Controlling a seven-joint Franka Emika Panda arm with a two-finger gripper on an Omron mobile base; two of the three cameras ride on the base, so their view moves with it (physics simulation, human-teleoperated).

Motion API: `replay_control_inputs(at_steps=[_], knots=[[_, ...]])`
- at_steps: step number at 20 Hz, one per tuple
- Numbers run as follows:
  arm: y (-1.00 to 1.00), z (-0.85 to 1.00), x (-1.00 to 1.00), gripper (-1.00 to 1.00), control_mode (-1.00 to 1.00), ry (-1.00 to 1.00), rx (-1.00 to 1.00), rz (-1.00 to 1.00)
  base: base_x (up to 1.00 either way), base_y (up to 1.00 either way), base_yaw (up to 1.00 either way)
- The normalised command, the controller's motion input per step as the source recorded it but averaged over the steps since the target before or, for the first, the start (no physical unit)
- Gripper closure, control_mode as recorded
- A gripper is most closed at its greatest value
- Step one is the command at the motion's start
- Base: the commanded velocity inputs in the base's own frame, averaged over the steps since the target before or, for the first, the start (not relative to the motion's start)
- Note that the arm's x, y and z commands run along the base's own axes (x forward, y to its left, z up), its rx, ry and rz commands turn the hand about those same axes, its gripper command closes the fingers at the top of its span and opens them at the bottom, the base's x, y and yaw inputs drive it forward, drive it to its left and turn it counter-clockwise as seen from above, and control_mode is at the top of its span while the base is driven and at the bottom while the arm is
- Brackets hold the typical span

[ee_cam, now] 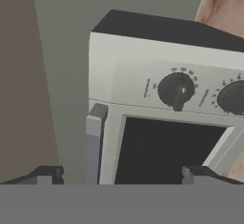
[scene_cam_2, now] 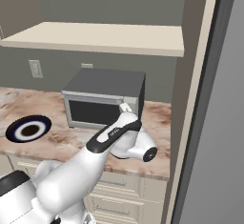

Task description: Pull the toaster oven rack outwards. Pick up the baguette from the plate and place it on the toaster oven rack. Close the toaster oven door fully and set the temperature to the lowest setting.

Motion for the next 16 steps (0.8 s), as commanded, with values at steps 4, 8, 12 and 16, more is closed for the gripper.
replay_control_inputs(at_steps=[4,8,12,16], knots=[[-0.04,-0.13,0.18,-1.0,-1.0,0.0,0.0,0.0,0.0,0.0,0.0],[-0.07,-0.16,0.17,-1.0,-1.0,0.0,0.0,0.0,0.0,0.0,0.0],[-0.1,-0.15,0.14,-1.0,-1.0,0.0,0.0,0.0,0.0,0.0,0.0],[-0.08,-0.12,0.14,-1.0,-1.0,0.0,0.01,0.0,0.0,0.0,0.0]])
